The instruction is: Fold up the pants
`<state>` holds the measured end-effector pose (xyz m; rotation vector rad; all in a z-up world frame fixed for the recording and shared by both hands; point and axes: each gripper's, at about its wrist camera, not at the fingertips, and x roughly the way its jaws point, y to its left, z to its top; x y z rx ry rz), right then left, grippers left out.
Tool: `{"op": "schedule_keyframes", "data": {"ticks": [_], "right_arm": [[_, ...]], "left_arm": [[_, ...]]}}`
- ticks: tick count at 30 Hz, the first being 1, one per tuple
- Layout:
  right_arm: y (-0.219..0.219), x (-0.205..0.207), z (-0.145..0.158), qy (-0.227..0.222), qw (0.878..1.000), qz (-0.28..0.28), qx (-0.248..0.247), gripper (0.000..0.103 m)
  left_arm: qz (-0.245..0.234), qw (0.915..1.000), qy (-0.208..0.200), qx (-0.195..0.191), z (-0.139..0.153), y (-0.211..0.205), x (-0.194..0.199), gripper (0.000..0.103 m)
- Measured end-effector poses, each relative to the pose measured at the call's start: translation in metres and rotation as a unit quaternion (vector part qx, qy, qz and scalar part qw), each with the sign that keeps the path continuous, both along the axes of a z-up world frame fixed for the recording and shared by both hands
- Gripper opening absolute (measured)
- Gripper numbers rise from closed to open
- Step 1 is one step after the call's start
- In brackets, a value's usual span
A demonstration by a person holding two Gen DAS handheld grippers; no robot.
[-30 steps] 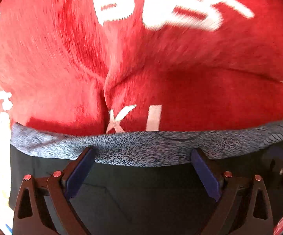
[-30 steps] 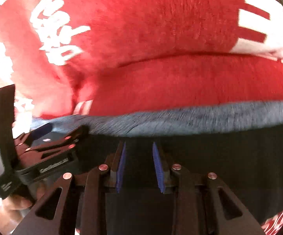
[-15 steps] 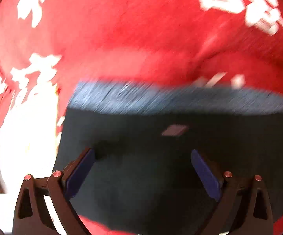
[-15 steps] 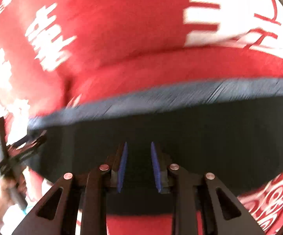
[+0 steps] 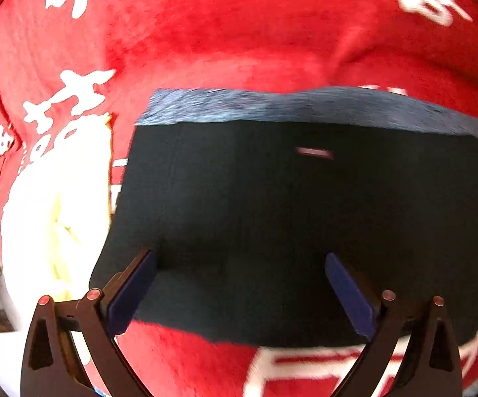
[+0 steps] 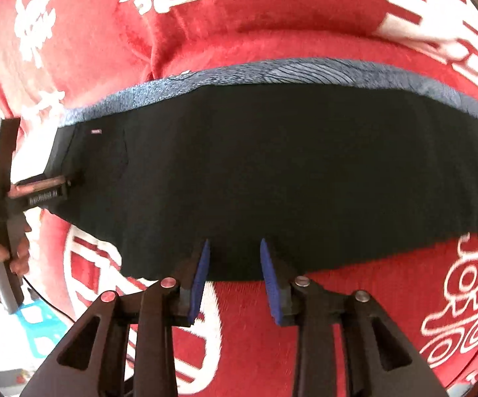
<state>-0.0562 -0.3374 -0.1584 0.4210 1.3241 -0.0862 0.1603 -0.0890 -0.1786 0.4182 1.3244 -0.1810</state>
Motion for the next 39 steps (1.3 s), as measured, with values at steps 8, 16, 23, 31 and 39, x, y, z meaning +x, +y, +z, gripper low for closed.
{"op": "schedule_keyframes", "data": {"ticks": [8,16,23,31,39], "right_arm": [[-0.034,-0.052,0.012,0.008,0.996,-0.076,0.036,0.048],[-0.113,-0.096,0.022,0.003,0.988,-0.152,0.034,0.048],[-0.197,-0.132,0.026,-0.013,0.973,-0.225,0.039,0.048],[-0.264,-0.151,0.018,-0.018,0.961,-0.270,0.057,0.048],[-0.311,-0.145,0.021,-0.033,0.957,-0.287,0.027,0.048]], "left_arm": [[-0.078,0.9956,0.022,-0.047,0.031,-0.076,-0.041,0.102],[-0.138,0.9868,0.030,-0.079,0.051,-0.179,-0.078,0.102],[-0.151,0.9839,0.043,-0.086,0.045,-0.251,-0.088,0.102],[-0.152,0.9831,0.051,-0.089,0.040,-0.326,-0.106,0.102],[-0.132,0.9861,0.051,-0.088,0.026,-0.384,-0.099,0.102]]}}
